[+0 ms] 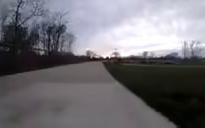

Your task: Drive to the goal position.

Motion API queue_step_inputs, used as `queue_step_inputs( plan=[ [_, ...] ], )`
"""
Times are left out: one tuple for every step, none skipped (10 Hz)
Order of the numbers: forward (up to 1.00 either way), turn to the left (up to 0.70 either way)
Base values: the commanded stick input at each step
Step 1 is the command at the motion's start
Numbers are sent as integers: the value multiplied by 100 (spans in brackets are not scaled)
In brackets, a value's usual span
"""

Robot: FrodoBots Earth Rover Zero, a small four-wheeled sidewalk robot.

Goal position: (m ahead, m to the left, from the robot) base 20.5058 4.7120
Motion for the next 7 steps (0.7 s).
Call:
queue_step_inputs(
  plan=[
    [100, -2],
    [100, -2],
    [100, -2],
    [100, -1],
    [100, 0],
    [100, 27],
    [100, 39]
  ],
)
